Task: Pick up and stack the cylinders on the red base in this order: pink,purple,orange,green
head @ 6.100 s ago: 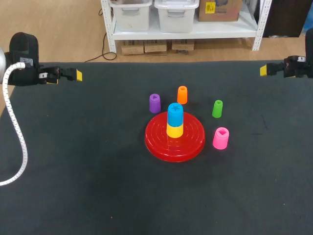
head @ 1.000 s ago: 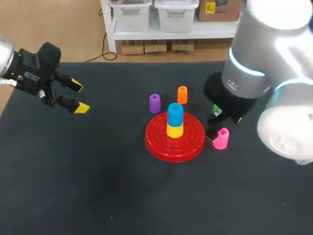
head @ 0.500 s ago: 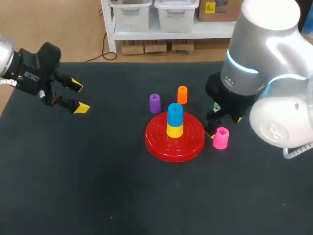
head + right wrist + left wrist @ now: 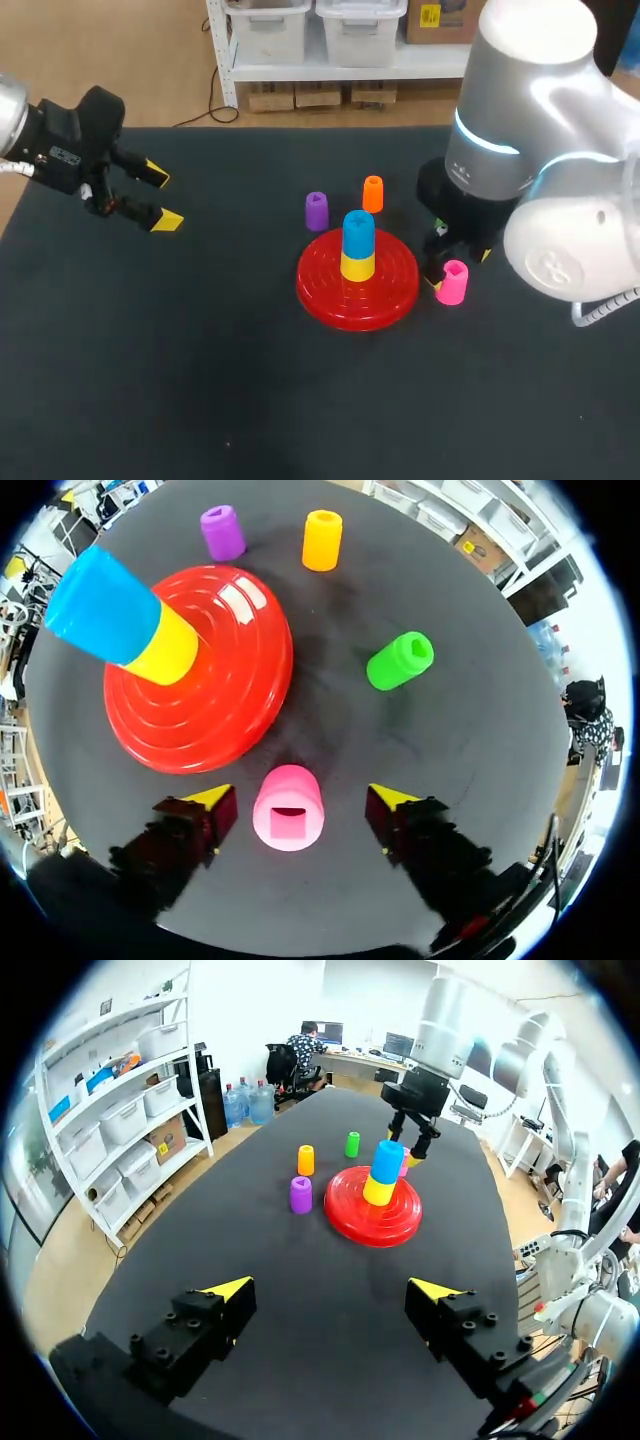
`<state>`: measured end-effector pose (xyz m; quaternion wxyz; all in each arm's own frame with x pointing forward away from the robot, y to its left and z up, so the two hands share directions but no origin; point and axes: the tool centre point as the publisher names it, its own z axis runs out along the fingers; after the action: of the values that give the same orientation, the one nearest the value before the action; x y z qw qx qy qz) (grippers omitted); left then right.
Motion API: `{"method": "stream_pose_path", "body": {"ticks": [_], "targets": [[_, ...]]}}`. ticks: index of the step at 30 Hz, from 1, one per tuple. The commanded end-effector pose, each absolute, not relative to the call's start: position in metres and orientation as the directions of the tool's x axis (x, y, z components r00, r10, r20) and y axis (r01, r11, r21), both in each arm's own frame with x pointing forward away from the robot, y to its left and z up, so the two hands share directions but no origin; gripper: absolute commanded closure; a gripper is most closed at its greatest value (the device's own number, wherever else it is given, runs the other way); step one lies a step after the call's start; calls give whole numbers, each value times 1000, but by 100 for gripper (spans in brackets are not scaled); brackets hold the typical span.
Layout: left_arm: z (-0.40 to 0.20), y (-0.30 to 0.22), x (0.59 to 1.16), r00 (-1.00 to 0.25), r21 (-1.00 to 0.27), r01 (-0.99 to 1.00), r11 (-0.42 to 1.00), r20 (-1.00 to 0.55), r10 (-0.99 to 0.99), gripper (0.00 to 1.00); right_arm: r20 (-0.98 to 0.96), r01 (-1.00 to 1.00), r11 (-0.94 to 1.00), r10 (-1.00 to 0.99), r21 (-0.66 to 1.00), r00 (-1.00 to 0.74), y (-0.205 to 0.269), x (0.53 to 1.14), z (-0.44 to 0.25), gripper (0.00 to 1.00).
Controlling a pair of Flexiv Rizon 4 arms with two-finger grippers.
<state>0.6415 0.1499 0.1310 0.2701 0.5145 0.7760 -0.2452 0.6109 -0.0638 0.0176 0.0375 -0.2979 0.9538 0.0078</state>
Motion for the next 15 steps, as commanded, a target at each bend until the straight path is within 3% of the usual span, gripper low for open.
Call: {"method": "stream_pose_path", "body": {"ticks": [1, 4, 7, 11, 15], "targets": [[130, 151, 641, -322, -101, 931, 350, -674, 664, 0, -85, -572, 820, -570, -4, -817, -64, 610, 22, 32], [130, 151, 641, -322, -101, 931, 350, -674, 664, 0, -90, -576, 818, -574, -4, -814, -64, 609, 25, 29], [130, 151, 641, -322, -101, 931, 350, -674, 664, 0, -92, -578, 816, -576, -5, -812, -63, 607, 28, 32], [130, 151, 641, -322, -101, 931, 350, -674, 664, 0, -88, -583, 812, -581, 2, -809, -61, 604, 31, 20], [130, 151, 641, -322, -101, 931, 350, -674, 664, 0, -75, -586, 810, -584, 10, -808, -60, 601, 28, 21]]}}
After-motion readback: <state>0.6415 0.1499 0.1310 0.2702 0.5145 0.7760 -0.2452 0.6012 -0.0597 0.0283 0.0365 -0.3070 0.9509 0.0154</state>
